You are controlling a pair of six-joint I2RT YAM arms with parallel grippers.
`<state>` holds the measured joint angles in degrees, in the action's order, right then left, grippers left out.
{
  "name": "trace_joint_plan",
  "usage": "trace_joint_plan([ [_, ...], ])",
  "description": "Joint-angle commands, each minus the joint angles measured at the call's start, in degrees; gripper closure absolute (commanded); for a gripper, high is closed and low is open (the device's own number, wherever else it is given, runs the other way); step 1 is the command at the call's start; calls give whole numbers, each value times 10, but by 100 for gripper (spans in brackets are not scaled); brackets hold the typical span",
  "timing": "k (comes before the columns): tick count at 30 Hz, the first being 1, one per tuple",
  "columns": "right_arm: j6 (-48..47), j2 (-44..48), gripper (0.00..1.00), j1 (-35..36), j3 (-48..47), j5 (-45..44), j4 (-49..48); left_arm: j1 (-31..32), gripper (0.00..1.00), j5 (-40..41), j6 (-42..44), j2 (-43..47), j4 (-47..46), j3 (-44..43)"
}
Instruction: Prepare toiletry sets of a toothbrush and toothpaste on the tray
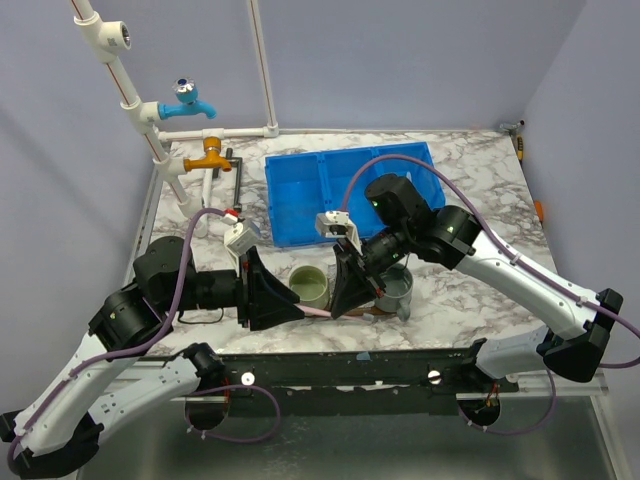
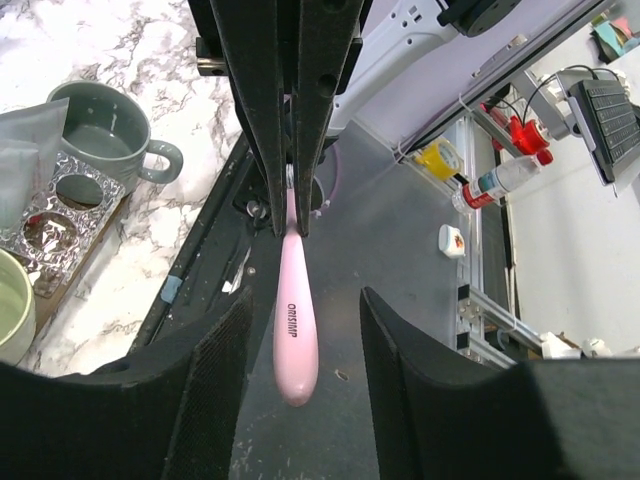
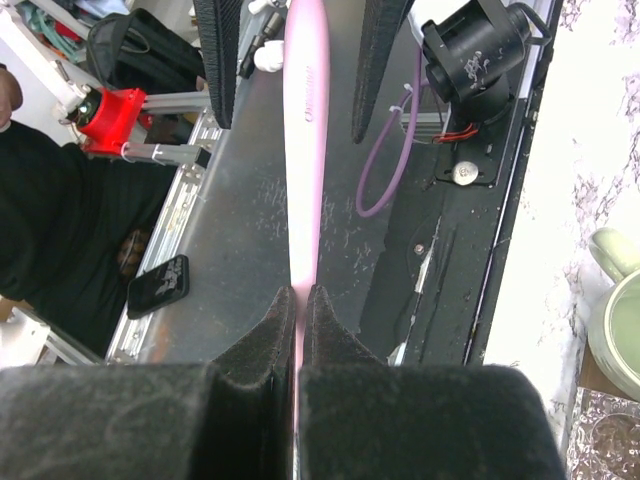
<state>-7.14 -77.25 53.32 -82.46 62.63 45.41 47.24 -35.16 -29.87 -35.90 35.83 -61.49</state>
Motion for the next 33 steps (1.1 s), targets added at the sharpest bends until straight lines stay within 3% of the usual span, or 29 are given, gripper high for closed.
trace_joint_plan([
  [1,-1,-6,100,6,-23,-5,9,-3,55,1,11,0,10,-13],
  [8,10,-9,100,6,-23,-10,2,-3,62,24,21,0,27,-17],
  [16,17,-15,100,9,-29,-17,1,-3,83,35,27,-5,35,-15],
  [19,16,-17,100,10,-31,-20,7,-3,99,41,27,-5,36,-16],
  [23,13,-17,98,12,-31,-25,12,-2,100,44,22,-7,29,-12],
  [25,15,-15,92,12,-32,-32,11,-3,100,45,20,-6,24,-10],
  [30,41,11,61,12,-23,-104,-22,-3,100,73,10,0,20,-7],
  [33,68,37,50,12,-1,-158,-64,-3,100,103,-7,4,16,0],
])
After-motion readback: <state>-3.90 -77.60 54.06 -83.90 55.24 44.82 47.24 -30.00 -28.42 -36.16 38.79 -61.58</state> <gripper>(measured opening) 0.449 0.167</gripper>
